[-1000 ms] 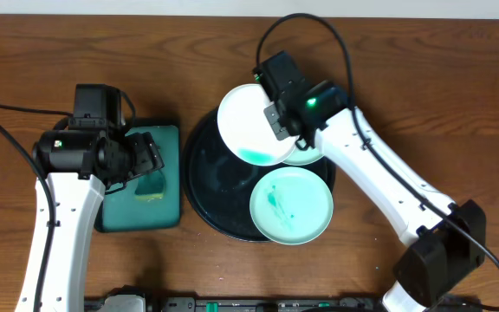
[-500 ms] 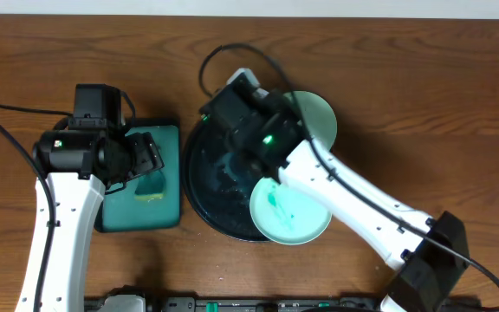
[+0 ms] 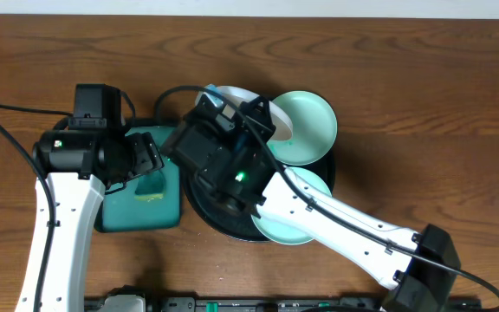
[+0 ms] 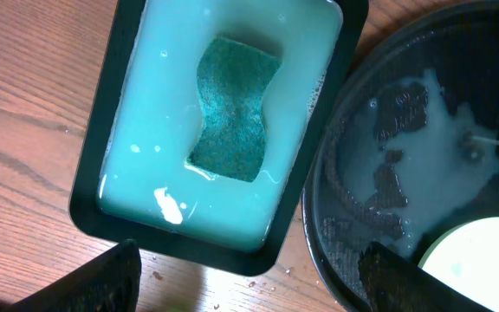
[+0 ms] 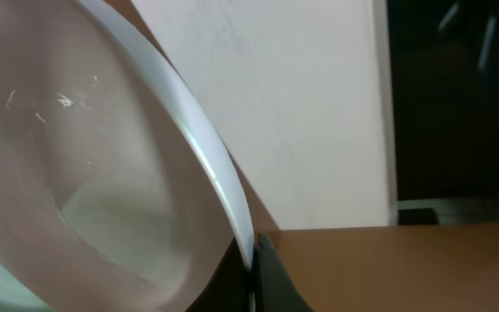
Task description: Clean dirty plates on tray and stack at the side
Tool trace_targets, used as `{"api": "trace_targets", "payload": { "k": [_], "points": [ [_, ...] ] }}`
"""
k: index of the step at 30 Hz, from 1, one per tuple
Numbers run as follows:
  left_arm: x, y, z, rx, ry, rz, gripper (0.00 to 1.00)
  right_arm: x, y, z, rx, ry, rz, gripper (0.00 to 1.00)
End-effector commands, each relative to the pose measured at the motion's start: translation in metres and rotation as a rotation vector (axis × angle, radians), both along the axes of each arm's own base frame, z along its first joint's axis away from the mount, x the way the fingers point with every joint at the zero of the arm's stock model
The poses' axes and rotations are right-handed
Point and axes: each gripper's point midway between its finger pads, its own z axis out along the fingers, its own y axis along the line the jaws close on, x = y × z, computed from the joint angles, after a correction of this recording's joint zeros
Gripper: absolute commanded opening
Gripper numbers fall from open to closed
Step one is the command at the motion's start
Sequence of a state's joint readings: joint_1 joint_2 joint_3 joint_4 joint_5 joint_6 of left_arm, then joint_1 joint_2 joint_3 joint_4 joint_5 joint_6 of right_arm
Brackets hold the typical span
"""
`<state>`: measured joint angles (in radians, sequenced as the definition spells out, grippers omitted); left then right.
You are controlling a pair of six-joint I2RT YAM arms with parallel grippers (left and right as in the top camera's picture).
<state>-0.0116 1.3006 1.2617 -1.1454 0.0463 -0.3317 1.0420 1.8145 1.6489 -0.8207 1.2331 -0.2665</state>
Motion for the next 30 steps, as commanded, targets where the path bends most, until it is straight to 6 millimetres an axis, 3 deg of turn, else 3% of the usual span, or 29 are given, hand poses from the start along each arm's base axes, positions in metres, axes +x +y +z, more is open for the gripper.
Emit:
{"api": "trace_targets", "payload": {
  "k": [1,10,13,16,19,21,23,26,27,29,30],
  "points": [
    [-0.001,0.0,0.0,0.011,0.004,-0.019,0.81,-0.005,-0.004,0.026,-0.025,-0.081,-0.031,0.01],
    [-0.001,0.0,0.0,0.01,0.003,-0.019,0.81,0.003,-0.002,0.019,0.022,-0.045,-0.014,0.01],
    [-0.003,0.0,-0.001,0.011,0.01,-0.019,0.81,-0.008,-0.003,0.034,-0.012,-0.121,-0.044,0.01],
    [-0.002,0.0,-0.001,0.011,0.007,-0.022,0.81,-0.002,0.02,0.006,0.096,0.022,0.072,0.01],
    [-0.003,0.0,-0.001,0.011,0.014,-0.022,0.81,-0.004,0.003,0.007,0.086,-0.011,-0.001,0.01],
    [-0.005,0.0,-0.002,0.012,0.02,-0.023,0.81,-0.01,0.007,0.008,0.108,-0.015,0.007,0.01],
    [-0.003,0.0,-0.001,0.012,0.013,-0.022,0.81,-0.002,0.009,0.0,0.147,0.022,0.019,0.01],
    [-0.004,0.0,-0.001,0.012,0.015,-0.023,0.82,-0.008,-0.007,0.013,0.076,-0.04,-0.036,0.01],
    [-0.004,0.0,-0.001,0.012,0.017,-0.023,0.81,-0.007,-0.005,0.012,0.104,-0.033,-0.029,0.01],
    [-0.003,0.0,-0.001,0.012,0.013,-0.022,0.81,0.006,-0.003,0.001,0.15,0.032,-0.005,0.01],
    [-0.003,0.0,-0.001,0.012,0.01,-0.022,0.81,0.009,-0.014,0.003,0.13,0.015,-0.042,0.01]
  ]
}}
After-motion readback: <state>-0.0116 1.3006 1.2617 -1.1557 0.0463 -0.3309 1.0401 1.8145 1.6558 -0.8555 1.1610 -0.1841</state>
